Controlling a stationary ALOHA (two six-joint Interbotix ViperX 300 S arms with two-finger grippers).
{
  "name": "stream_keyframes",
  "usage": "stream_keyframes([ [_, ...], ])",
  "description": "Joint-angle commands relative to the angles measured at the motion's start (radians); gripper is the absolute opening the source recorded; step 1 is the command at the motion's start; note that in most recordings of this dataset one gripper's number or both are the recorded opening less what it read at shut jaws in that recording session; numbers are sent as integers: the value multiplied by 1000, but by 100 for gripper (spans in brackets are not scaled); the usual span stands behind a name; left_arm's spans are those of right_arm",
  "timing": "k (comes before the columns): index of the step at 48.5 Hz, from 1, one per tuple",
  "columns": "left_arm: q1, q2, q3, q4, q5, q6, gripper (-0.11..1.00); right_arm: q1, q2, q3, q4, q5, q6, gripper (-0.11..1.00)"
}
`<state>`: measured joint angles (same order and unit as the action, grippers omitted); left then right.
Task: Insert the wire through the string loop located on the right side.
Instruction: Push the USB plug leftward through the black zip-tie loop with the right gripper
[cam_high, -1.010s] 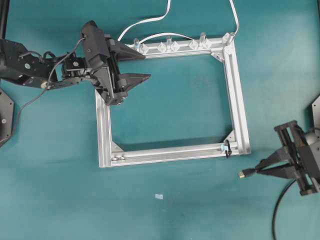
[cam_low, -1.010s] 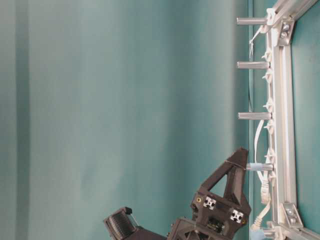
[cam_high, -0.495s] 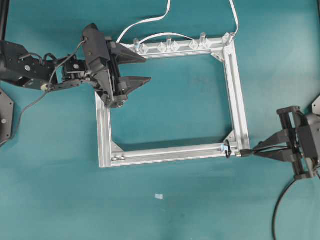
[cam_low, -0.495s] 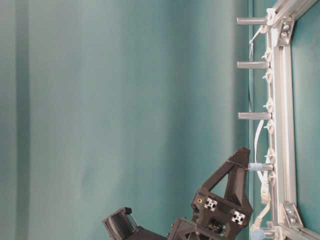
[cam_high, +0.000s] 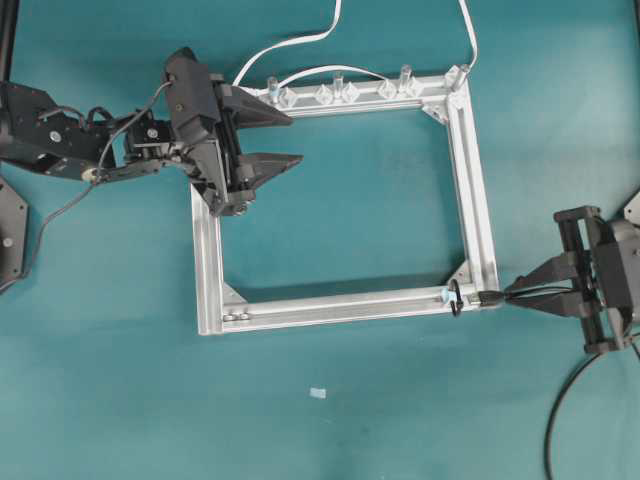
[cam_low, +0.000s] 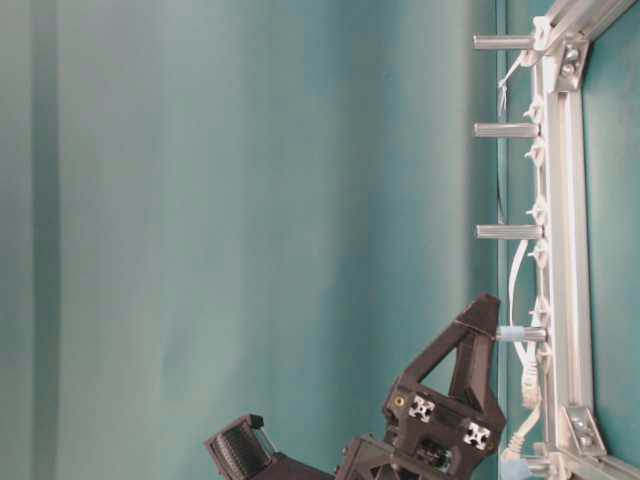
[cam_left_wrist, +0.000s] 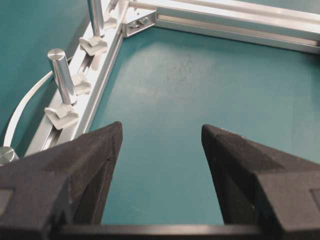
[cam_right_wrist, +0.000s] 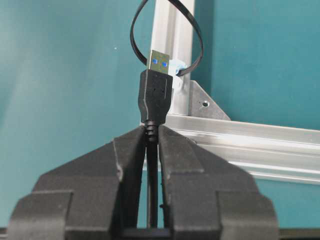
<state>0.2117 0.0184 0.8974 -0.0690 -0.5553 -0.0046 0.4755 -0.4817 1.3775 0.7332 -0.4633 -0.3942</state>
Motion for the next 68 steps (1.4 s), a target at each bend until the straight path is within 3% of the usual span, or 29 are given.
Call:
stream_keyframes([
  [1, -2, -25, -15, 3, -5, -3, 66, -3, -3, -11, 2, -3, -2, 11],
  [68, -12, -23, -18, 3, 35, -2, 66, -18, 38, -37, 2, -2, -3, 11],
])
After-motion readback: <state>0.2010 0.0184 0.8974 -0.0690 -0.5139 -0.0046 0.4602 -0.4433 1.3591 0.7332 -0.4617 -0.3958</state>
